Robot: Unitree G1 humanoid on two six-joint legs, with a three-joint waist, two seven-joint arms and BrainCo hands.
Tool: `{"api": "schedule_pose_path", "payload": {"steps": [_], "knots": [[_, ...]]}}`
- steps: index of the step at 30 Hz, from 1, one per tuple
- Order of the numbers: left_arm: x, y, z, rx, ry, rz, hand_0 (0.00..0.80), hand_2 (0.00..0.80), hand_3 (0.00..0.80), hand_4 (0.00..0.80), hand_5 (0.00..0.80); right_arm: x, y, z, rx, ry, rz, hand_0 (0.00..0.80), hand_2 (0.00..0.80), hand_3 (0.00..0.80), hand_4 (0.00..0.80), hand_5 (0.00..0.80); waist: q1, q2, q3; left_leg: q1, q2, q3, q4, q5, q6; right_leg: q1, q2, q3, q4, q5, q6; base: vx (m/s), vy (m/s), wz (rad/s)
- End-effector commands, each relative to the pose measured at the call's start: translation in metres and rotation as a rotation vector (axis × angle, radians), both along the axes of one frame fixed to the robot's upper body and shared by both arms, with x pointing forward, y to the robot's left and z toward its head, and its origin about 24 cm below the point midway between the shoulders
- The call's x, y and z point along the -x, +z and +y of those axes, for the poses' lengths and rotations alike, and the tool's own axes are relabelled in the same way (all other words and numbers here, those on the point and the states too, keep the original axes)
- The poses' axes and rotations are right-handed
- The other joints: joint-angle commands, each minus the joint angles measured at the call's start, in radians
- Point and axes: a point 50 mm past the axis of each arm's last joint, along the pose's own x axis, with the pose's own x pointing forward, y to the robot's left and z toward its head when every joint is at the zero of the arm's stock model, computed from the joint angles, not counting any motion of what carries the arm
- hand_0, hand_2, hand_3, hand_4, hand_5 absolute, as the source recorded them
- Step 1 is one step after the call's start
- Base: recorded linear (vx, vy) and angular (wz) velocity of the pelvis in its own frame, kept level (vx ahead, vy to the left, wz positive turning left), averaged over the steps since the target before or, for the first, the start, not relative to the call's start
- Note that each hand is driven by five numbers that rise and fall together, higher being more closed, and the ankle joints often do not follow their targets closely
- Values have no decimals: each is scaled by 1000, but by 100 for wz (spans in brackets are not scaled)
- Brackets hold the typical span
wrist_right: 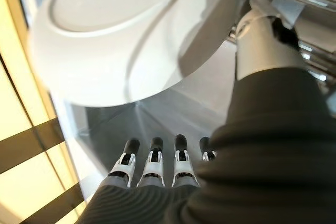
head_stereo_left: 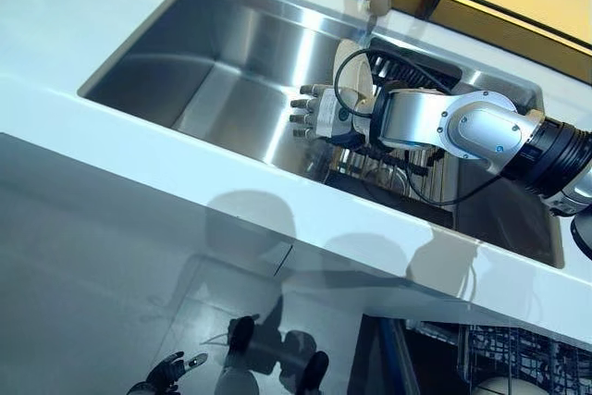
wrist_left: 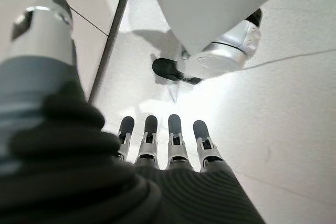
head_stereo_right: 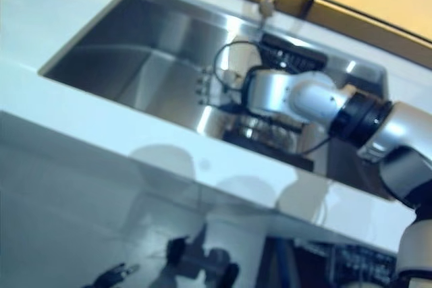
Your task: Take plates into dishwasher
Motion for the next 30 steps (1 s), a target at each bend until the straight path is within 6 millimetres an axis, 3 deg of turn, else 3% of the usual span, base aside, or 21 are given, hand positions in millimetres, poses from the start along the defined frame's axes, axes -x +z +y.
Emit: {"api": "schedule_pose_path", "payload": {"steps": [1, 7, 13, 18, 30], "knots": [[11, -1, 8, -48, 31, -2, 0, 0, 0, 0, 0, 3, 42, -7, 1, -67, -196, 0, 0, 0, 0, 0, 38, -33, 26, -13, 9, 37, -9, -17, -4, 5, -60, -23, 1, 44, 88, 0, 0, 0], [8, 3, 11, -30, 30, -3, 0, 0, 0, 0, 0, -5, 56, -15, -10, -133, -235, 0, 0, 0, 0, 0, 45, -24, 32, -30, 6, 33, -9, -8, -4, -6, -63, -27, 1, 46, 88, -6, 35, 6], [8, -1, -3, 15, 22, -16, 0, 0, 0, 0, 0, -13, 62, -30, -56, -211, -292, 0, 0, 0, 0, 0, 48, -35, 48, -37, 11, 30, -9, -7, -3, -10, -61, -29, 2, 50, 89, -1, -32, 3], [1, 6, 6, 12, 21, -7, 0, 0, 0, 0, 0, -16, 74, -43, -64, -248, -323, 0, 0, 0, 0, 0, 43, -36, 37, -36, 12, 34, -9, -8, -3, -10, -62, -28, 3, 51, 93, -3, 4, 2], [-3, 9, 15, 29, 58, 11, 0, 0, 0, 0, 0, -22, 72, -55, -19, -335, -300, 0, 0, 0, 0, 0, 15, -34, 15, -19, 22, 53, -9, -15, -5, -9, -62, -7, 5, 49, 92, 0, 0, 0]]}}
